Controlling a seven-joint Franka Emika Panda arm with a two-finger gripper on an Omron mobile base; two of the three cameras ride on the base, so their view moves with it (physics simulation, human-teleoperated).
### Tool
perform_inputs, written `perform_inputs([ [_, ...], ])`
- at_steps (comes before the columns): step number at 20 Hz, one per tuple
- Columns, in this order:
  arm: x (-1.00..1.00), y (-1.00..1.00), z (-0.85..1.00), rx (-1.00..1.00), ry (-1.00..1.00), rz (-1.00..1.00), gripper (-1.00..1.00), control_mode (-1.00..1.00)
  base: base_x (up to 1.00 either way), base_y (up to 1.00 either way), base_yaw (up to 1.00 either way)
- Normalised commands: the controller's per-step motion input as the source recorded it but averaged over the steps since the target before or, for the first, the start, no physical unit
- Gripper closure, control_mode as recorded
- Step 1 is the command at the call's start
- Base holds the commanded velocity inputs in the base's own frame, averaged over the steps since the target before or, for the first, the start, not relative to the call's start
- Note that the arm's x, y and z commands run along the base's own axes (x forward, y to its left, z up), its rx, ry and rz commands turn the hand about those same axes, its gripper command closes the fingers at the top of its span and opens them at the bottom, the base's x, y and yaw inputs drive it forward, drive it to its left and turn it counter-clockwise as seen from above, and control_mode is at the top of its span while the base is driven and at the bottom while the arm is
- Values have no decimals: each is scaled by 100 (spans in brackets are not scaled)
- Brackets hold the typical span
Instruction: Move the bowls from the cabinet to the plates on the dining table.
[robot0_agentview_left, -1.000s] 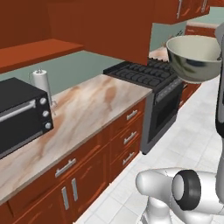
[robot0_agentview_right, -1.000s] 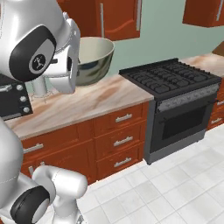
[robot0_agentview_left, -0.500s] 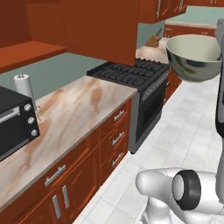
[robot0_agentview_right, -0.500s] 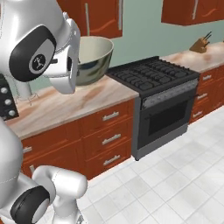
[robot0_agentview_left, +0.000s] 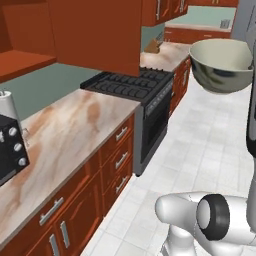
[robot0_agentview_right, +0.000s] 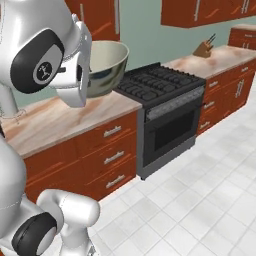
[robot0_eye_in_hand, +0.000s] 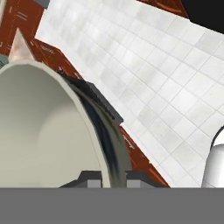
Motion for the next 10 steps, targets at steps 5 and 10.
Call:
perform_inputs([
  [5, 0, 0, 0, 0, 0, 0, 100, 100, 0, 0, -25],
  [10, 0, 0, 0, 0, 0, 0, 100, 100, 0, 0, -25],
])
